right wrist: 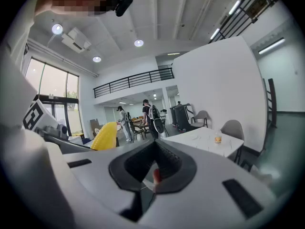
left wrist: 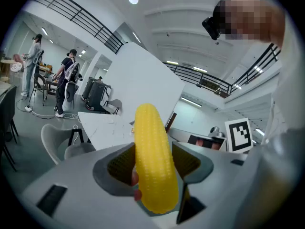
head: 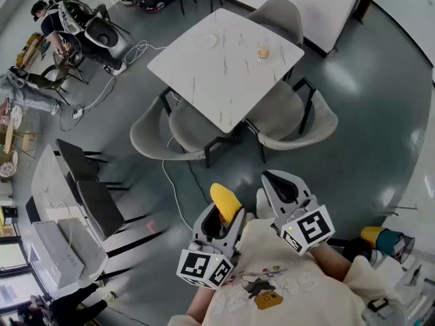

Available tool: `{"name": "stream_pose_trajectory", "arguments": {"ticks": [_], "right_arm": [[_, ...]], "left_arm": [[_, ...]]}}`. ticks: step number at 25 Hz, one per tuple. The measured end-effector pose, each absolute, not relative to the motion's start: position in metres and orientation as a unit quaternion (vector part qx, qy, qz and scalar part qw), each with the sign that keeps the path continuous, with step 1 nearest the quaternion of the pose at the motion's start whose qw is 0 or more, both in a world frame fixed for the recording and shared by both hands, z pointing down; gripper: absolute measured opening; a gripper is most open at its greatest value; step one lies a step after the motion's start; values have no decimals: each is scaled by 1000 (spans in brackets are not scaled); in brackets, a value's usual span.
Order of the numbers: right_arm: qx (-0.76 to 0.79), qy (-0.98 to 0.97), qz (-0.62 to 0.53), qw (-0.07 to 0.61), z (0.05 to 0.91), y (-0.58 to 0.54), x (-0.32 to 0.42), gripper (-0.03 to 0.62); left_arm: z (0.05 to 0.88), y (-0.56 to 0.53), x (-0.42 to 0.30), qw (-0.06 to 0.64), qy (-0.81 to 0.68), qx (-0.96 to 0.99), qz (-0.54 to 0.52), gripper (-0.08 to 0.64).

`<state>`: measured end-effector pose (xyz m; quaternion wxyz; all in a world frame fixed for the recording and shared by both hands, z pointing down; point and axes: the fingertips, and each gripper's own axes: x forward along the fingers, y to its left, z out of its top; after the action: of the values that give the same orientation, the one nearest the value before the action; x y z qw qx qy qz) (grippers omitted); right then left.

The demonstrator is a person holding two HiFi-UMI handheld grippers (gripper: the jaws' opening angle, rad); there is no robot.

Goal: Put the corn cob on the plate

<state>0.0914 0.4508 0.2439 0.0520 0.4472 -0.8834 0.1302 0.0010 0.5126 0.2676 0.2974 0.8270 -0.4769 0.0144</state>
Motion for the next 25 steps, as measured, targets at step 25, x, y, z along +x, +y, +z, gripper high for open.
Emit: {"name": "stream_pose_trajectory", "arguments": {"ticks": [25], "right_arm": [[429,-888,164,-2,247,422,144,5]], "left_arm": [[259,472,24,271,-508,818,2,250]]}}
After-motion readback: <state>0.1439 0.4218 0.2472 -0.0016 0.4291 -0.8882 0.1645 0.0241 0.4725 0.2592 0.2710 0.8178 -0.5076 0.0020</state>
